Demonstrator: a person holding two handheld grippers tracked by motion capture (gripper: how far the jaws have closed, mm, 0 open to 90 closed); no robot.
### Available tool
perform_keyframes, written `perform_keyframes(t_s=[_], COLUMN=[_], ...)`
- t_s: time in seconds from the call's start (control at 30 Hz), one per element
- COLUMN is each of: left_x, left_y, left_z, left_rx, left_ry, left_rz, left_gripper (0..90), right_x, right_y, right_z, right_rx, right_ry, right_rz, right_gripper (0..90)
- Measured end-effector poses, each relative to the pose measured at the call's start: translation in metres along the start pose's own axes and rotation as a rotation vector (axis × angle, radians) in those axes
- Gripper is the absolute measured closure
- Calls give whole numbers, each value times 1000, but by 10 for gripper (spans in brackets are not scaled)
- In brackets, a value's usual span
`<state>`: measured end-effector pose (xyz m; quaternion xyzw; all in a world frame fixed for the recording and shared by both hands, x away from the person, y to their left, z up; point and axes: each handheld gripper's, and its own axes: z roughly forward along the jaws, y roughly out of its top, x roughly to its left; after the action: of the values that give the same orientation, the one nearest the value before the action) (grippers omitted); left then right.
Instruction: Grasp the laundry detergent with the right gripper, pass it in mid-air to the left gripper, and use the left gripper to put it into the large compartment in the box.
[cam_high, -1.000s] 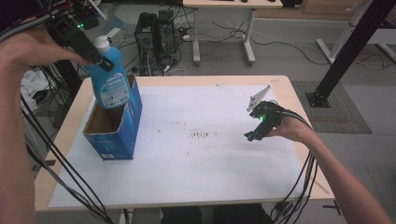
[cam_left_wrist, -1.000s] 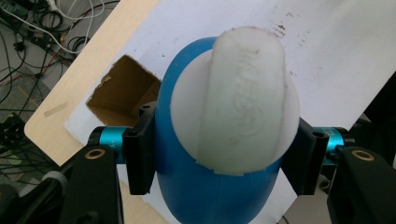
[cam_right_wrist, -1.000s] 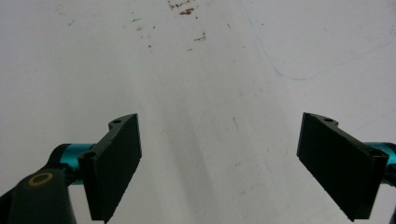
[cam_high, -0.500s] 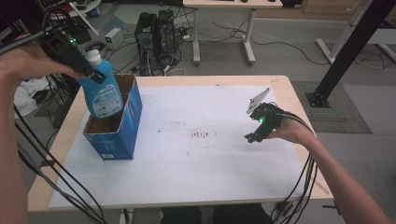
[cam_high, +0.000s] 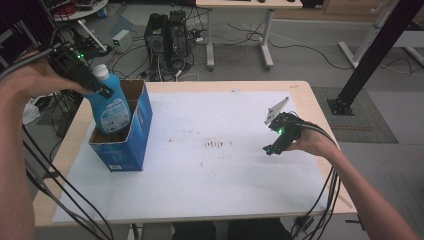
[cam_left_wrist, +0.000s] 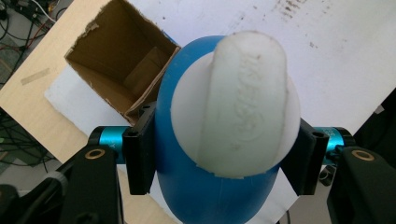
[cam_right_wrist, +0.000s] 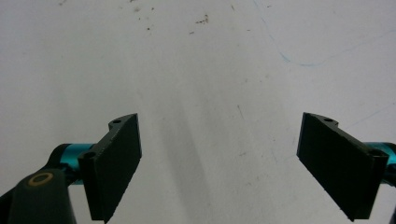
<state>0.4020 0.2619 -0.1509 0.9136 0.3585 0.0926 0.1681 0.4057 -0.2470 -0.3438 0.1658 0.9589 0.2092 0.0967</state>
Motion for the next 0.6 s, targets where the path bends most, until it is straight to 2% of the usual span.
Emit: perform_keyframes(t_s=[0.03, 0.07, 0.2, 0.27, 0.3, 0.37, 0.5, 0.6], left_x=[0, 2, 3, 3, 4, 4, 5, 7], left_y=[0, -5, -9, -9, -11, -13, -18, -22], left_z=[0, 13, 30, 32, 40, 47, 59, 67], left_rx=[0, 1, 20, 22, 29, 41, 29, 39], left_ry=[0, -8, -17, -18, -30, -30, -31, -33], left_rz=[0, -7, -7, -8, -12, -5, -23, -20], left_gripper=[383, 383, 383, 382, 382, 382, 382, 382], right_x=[0, 0, 2, 3, 3, 3, 4, 6], right_y=[0, 0, 1, 1, 1, 1, 0, 0], right_z=[0, 0, 2, 3, 3, 4, 7, 9], right_rx=[0, 0, 13, 16, 23, 19, 23, 35], right_ry=[0, 0, 4, -2, -1, -2, 0, 3], right_rz=[0, 0, -6, 0, 6, 0, 1, 9], right_gripper=[130, 130, 131, 130, 131, 131, 131, 131])
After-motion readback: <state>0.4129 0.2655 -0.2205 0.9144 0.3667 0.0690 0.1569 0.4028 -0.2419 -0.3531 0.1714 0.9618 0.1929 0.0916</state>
